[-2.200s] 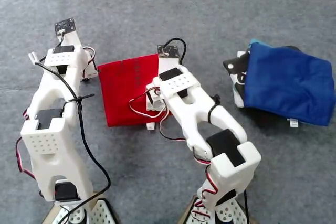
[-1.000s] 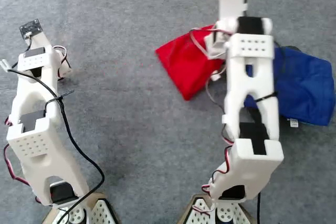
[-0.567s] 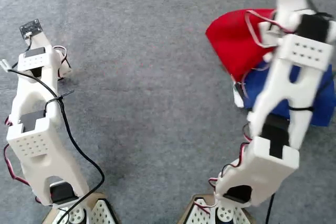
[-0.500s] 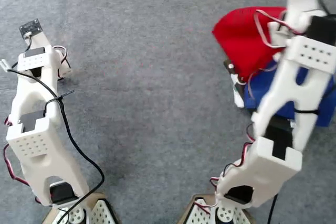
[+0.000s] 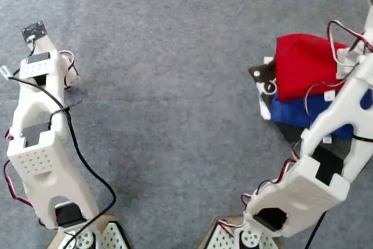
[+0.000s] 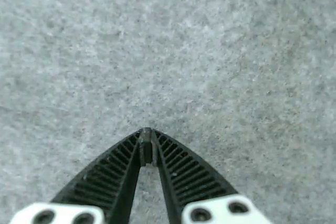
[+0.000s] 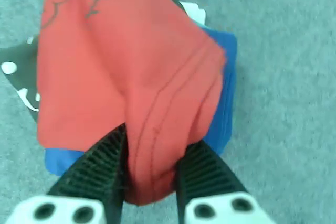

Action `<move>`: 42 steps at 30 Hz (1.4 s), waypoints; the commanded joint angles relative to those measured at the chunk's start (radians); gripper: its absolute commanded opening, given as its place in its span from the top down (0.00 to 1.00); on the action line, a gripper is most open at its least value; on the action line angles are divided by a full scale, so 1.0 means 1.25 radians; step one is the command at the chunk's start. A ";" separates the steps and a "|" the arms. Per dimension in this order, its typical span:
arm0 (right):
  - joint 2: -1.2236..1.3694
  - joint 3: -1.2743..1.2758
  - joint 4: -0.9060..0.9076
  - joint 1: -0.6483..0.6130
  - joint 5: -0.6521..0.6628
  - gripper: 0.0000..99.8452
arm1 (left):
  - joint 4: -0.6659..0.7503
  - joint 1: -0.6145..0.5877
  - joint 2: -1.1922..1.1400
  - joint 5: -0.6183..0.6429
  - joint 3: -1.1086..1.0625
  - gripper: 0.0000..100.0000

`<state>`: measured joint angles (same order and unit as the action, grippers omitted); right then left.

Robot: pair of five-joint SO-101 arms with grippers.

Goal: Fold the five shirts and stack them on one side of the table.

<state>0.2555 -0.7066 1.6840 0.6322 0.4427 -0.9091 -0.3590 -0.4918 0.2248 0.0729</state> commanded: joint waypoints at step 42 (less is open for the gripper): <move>0.332 -0.144 -0.252 0.036 -0.001 0.98 | 0.010 0.030 0.041 -0.005 0.017 0.97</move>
<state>0.6038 -0.8263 1.3909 0.6598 0.4442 -0.9091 -0.3330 -0.4918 0.2248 0.0729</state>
